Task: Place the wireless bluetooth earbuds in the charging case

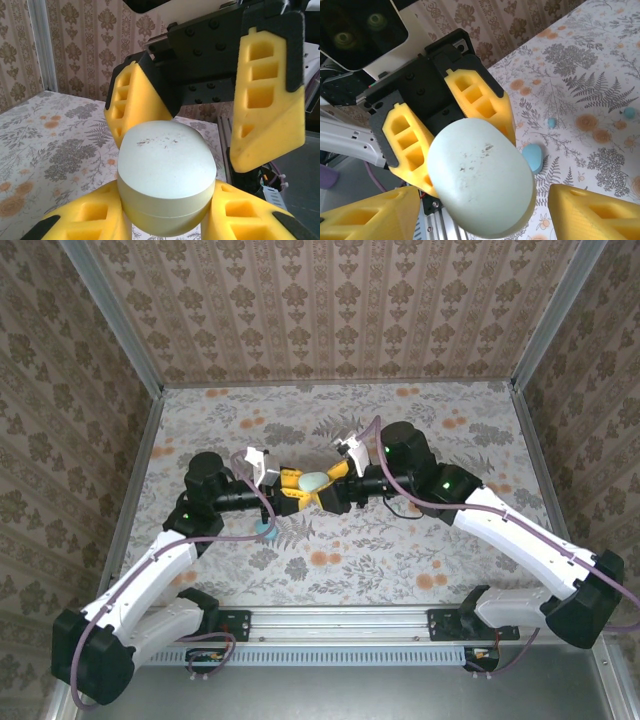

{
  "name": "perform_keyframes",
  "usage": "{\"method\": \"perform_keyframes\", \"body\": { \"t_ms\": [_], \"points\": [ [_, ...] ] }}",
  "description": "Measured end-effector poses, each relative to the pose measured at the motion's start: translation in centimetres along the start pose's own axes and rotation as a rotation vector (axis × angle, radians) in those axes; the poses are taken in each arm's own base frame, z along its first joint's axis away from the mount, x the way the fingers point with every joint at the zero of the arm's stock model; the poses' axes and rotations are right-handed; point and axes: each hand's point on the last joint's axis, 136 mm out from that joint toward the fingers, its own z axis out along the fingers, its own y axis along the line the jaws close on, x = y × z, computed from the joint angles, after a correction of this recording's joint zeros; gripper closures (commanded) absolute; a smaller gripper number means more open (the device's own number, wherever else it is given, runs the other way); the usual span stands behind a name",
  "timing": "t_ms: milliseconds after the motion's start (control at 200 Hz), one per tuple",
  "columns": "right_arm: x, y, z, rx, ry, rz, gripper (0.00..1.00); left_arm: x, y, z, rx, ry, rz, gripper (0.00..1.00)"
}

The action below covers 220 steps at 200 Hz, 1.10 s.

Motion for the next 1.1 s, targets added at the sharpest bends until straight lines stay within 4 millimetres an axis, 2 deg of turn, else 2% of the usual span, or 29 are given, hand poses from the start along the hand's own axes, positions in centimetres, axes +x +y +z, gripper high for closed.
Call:
{"method": "perform_keyframes", "body": {
  "t_ms": [335,605,860,1005,1100],
  "points": [
    [-0.1,-0.4,0.2,0.021,0.009,-0.023,0.31,0.2,-0.3,0.1,0.026,0.007,-0.011,0.86],
    [-1.4,-1.1,0.1,0.083,-0.018,-0.049,0.31,0.4,0.1,0.0,0.015,0.011,-0.021,0.86],
    [-3.3,-2.9,-0.7,0.214,-0.080,-0.059,0.31,1.2,0.3,0.1,0.016,0.033,-0.058,0.87],
    [-3.3,-4.7,-0.9,0.290,-0.083,-0.033,0.31,1.1,0.1,0.1,0.027,0.031,-0.055,0.87],
    [-3.1,-5.0,-0.8,0.305,-0.081,-0.012,0.31,1.2,0.2,0.0,0.019,0.033,-0.059,0.87]
  ]
}}
